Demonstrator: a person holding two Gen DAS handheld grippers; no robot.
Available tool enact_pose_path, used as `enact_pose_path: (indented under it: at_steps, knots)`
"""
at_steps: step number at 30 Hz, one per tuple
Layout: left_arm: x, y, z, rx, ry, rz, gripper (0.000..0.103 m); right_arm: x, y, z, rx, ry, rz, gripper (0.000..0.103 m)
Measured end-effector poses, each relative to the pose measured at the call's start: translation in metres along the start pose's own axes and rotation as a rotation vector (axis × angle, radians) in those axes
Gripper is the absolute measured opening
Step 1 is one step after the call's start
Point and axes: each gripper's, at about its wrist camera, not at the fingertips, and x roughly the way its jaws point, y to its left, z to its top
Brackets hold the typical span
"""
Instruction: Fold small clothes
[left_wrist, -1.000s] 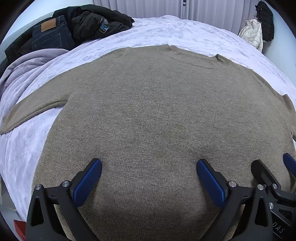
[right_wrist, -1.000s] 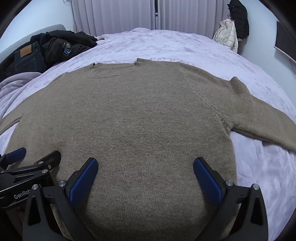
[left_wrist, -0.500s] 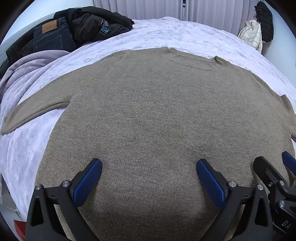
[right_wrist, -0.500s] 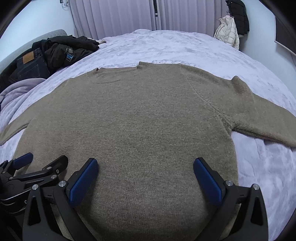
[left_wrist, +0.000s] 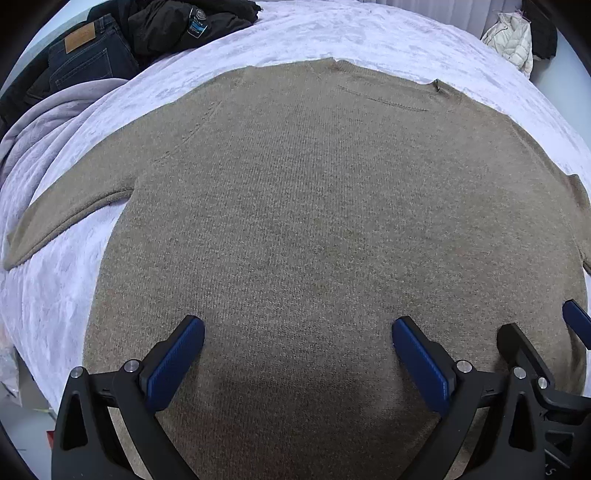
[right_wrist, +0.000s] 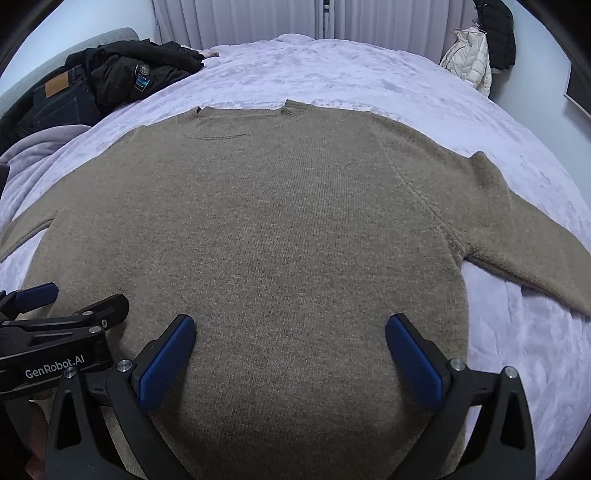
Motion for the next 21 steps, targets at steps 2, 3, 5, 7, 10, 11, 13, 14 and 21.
enact_pose_path:
  at_steps: [2,3,5,7,10,11,13,14,21]
  knots:
    - [-0.001,0.0,0.005,-0.006,0.011,-0.01,0.103,0.0,-0.001,0.001,-0.009,0.017,-0.005,0.103]
    - [-0.002,0.002,0.005,-0.013,0.011,-0.018,0.103,-0.001,-0.002,0.003,-0.008,0.027,0.0,0.103]
    - [-0.004,0.002,0.008,-0.032,0.005,-0.037,0.103,-0.002,-0.005,0.005,-0.004,0.04,0.012,0.103]
    - [-0.01,-0.001,0.007,-0.051,-0.022,-0.06,0.103,-0.005,-0.009,0.006,-0.003,0.039,0.019,0.103]
    - [-0.016,-0.009,0.01,-0.03,-0.042,-0.069,0.103,-0.01,-0.016,0.007,-0.006,0.027,-0.006,0.103]
    - [-0.018,-0.014,0.01,-0.012,-0.046,-0.061,0.103,-0.012,-0.019,0.007,-0.012,0.023,-0.016,0.103]
    - [-0.021,-0.024,0.015,0.022,-0.051,-0.048,0.103,-0.016,-0.024,0.009,-0.026,0.015,-0.034,0.103]
    - [-0.022,-0.031,0.018,0.038,-0.048,-0.048,0.103,-0.018,-0.028,0.009,-0.03,0.008,-0.045,0.103]
    - [-0.033,-0.084,0.033,0.132,-0.075,-0.071,0.103,-0.03,-0.07,0.015,0.045,-0.022,-0.074,0.103]
